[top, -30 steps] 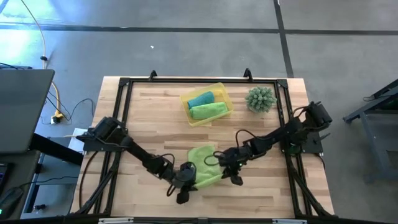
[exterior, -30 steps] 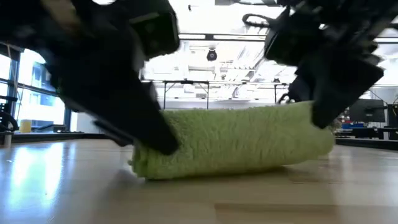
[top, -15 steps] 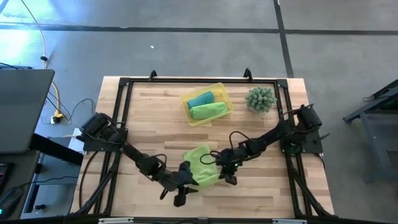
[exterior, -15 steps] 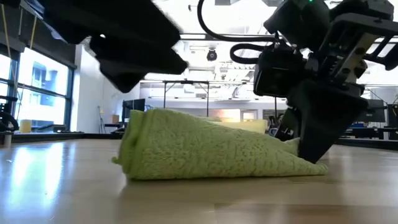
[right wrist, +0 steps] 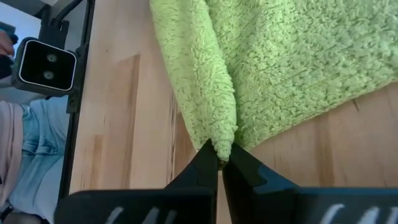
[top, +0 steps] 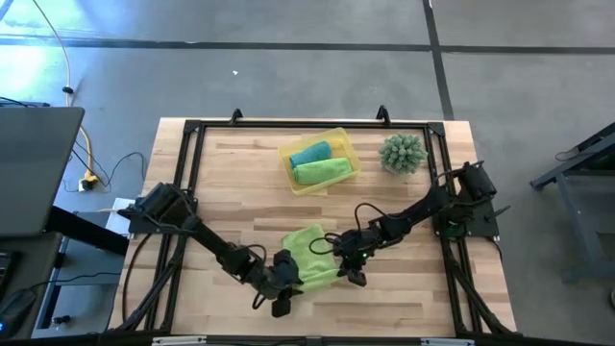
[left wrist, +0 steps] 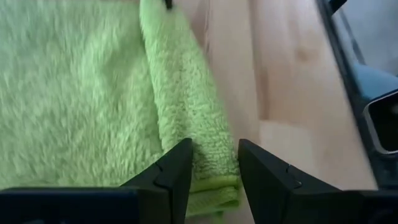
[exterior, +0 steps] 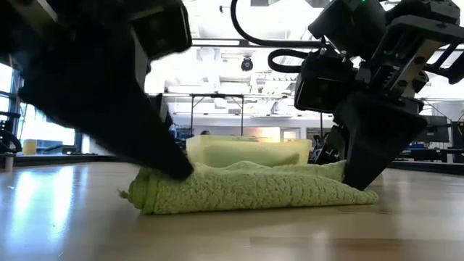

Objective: Roll microfiber towels into tight, uniform cylinder then place into a basket
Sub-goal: Roll the light green microfiber cloth

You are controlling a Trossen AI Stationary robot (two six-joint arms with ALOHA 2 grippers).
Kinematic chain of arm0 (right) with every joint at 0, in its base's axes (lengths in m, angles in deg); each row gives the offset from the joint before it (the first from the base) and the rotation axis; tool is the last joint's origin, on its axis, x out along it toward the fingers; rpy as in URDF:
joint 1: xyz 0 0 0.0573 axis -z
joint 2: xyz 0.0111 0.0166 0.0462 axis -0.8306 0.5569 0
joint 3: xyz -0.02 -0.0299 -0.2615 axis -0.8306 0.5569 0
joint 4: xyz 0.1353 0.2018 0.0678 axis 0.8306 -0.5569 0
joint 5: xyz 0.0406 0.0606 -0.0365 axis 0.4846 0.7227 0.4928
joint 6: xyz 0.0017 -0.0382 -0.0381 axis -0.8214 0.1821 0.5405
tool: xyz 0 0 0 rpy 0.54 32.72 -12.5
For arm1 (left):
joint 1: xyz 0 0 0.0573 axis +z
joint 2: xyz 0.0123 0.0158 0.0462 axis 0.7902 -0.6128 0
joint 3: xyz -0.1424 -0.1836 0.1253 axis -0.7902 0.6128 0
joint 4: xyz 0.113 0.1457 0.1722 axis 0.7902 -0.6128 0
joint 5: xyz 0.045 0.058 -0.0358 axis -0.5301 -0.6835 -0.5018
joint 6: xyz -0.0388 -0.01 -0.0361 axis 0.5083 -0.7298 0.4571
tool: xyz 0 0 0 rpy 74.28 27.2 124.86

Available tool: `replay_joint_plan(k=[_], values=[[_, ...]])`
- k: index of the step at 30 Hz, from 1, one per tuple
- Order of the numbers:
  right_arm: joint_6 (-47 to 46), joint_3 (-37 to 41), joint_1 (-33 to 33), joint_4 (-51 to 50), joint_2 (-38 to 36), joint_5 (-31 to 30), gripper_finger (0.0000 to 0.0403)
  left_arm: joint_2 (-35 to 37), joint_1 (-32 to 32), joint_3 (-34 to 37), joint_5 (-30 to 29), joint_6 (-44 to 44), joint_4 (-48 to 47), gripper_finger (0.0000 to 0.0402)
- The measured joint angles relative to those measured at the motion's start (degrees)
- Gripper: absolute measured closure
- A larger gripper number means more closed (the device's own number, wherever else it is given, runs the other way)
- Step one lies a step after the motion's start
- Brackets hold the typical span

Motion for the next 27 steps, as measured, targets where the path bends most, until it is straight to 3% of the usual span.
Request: replay_joint_plan(k=[4, 8, 16, 21, 27], values=[[3.0, 0.0, 0.0, 0.4, 0.0, 0.1, 0.0390, -1.3, 0.0, -0.1, 1.6, 2.1, -0.1, 0.0280], [8.2, 0.1, 0.0, -0.2, -1.8, -0.2, 0.0346, -1.7, 0.0, -0.2, 1.6, 3.1, -0.3, 0.0280], [26.3, 0.3, 0.0, -11.5, -12.9, -5.8, 0.0256, -1.8, -0.1, -0.2, 1.8, 3.1, -0.3, 0.0280], [40.8, 0.3, -3.6, -12.1, -17.6, -10.6, 0.0246, -1.9, -0.1, -0.2, 1.3, 3.1, -0.2, 0.0280], [54.6, 0.2, -9.4, -2.9, -13.2, -19.7, 0.0244, -1.9, 0.2, -0.1, 1.4, 3.1, -0.1, 0.0280]])
